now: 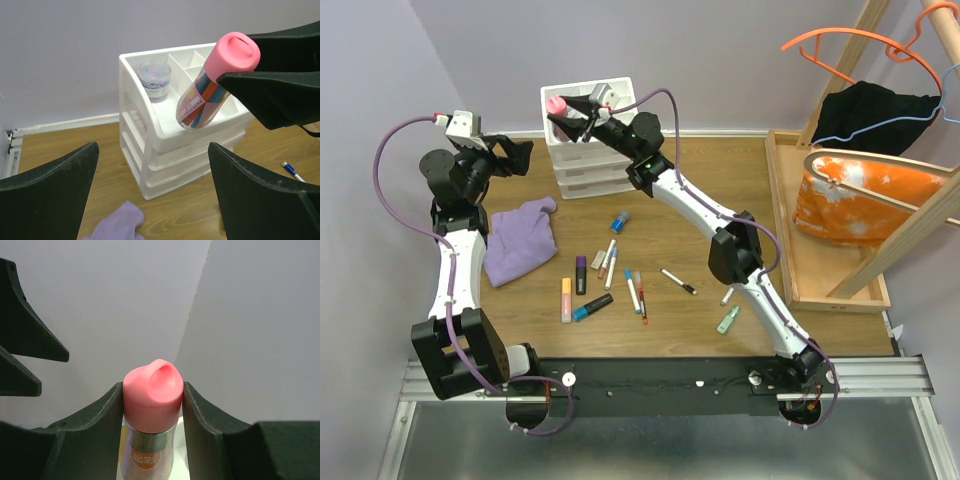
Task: Sort the stationery into containers
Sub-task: Place the stationery in the storage box.
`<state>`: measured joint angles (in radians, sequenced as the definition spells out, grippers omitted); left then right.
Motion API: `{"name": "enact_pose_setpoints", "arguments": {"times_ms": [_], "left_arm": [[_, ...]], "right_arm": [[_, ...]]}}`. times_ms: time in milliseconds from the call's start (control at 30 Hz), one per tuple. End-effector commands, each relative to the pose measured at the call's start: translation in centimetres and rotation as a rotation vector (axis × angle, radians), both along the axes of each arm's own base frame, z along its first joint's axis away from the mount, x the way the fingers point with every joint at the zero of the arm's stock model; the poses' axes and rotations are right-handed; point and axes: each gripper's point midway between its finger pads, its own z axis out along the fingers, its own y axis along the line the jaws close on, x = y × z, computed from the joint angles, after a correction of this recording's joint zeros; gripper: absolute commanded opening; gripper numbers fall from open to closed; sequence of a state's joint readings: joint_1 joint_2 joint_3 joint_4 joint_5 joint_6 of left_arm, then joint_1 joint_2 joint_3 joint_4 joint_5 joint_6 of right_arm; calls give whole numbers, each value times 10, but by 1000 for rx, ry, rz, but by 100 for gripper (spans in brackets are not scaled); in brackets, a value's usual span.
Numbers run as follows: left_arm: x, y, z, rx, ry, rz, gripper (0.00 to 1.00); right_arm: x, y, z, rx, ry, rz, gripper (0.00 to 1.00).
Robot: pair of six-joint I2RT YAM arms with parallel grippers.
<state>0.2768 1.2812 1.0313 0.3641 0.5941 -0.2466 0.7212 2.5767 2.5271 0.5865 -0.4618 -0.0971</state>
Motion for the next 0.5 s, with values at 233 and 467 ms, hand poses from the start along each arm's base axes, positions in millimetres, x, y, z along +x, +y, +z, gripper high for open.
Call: {"name": "enact_pose_setpoints", "arguments": {"times_ms": [233, 467], "left_arm": [[-4, 2, -2, 5, 1, 11, 99], [-2, 2, -10, -15, 24, 5, 99]], "right_arm": [[24, -6, -14, 62, -74, -116, 1], [34, -5, -34, 66, -22, -133, 1]]}}
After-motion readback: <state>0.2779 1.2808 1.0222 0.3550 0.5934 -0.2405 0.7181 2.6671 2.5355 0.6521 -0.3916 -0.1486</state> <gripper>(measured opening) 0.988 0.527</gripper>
